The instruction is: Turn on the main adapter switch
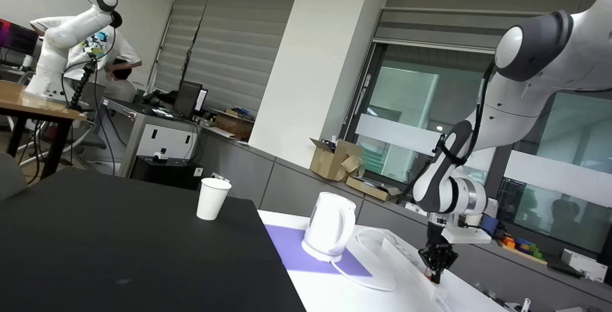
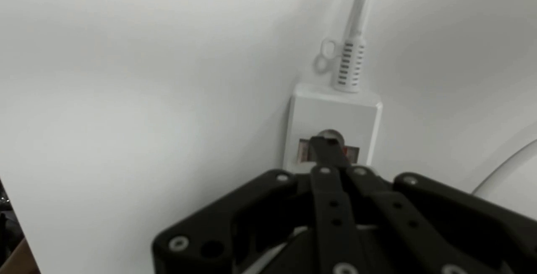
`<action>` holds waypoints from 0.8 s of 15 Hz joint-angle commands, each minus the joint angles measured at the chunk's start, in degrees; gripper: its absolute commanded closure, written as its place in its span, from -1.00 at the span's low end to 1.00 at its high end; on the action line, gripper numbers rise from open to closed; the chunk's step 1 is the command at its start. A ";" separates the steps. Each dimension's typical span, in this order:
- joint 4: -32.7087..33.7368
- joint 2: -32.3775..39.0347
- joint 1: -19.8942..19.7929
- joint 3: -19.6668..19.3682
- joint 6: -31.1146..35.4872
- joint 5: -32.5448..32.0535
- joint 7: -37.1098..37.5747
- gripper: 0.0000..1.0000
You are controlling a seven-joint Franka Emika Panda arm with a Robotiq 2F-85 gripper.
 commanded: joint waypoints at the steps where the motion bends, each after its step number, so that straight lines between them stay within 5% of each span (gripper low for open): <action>1: 1.91 1.80 -0.64 -0.05 0.68 -0.19 -0.62 1.00; 8: 5.41 4.33 -5.23 0.61 -3.40 2.02 -1.38 1.00; 12: 11.24 7.20 -9.65 1.97 -11.94 5.76 -3.00 1.00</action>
